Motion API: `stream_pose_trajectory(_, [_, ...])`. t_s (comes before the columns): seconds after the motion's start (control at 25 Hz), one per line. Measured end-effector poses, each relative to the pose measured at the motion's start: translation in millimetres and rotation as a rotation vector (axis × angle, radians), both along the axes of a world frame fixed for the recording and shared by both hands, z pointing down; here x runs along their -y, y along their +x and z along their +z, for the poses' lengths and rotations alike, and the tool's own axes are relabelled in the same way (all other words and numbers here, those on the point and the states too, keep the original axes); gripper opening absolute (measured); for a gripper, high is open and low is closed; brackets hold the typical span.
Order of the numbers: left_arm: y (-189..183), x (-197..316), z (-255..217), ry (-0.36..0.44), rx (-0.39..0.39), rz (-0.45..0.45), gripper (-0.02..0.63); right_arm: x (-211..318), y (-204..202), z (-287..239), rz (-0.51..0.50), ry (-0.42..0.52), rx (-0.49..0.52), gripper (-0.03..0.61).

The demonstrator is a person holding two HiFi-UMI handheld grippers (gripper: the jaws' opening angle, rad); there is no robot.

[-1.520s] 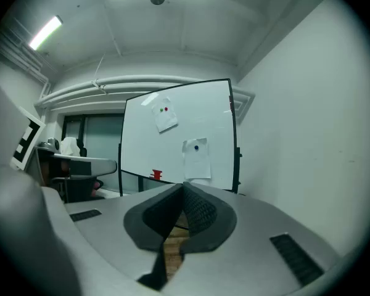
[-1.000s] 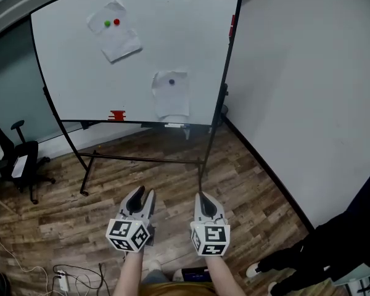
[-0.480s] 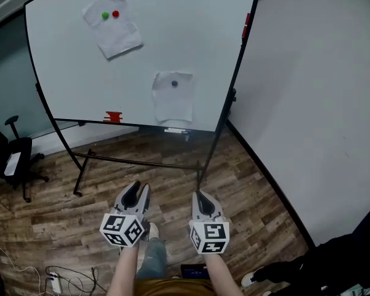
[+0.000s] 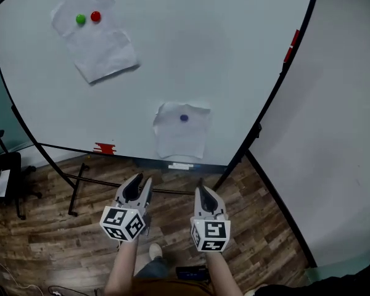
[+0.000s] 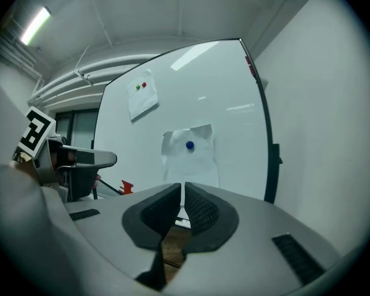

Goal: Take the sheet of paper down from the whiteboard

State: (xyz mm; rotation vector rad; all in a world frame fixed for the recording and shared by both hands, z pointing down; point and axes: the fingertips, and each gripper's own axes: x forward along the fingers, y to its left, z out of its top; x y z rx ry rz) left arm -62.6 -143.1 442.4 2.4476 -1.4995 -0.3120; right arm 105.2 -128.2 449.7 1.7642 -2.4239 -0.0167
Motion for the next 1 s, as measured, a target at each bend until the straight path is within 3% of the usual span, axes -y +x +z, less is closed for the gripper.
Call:
stream_pose_trajectory(0.2, [-11.2, 91.4, 0.8, -0.017, 0.006, 0.045, 0.130, 88.8, -22.9, -2.0, 0.014, 0.000, -0.024, 0.037])
stream_pose_trajectory(0.36, [-9.3, 132.6, 5.5, -0.027, -0.002, 0.084, 0.130, 129.8, -31.1, 3.3, 0.031, -0.013, -0.032, 0.037])
stream_pose_trajectory(1.0, [9.1, 171.7, -12.4, 0.016, 0.037, 0.167, 0.133, 173.2, -51.3, -38.8, 0.042, 0.089, -0.060, 0.080])
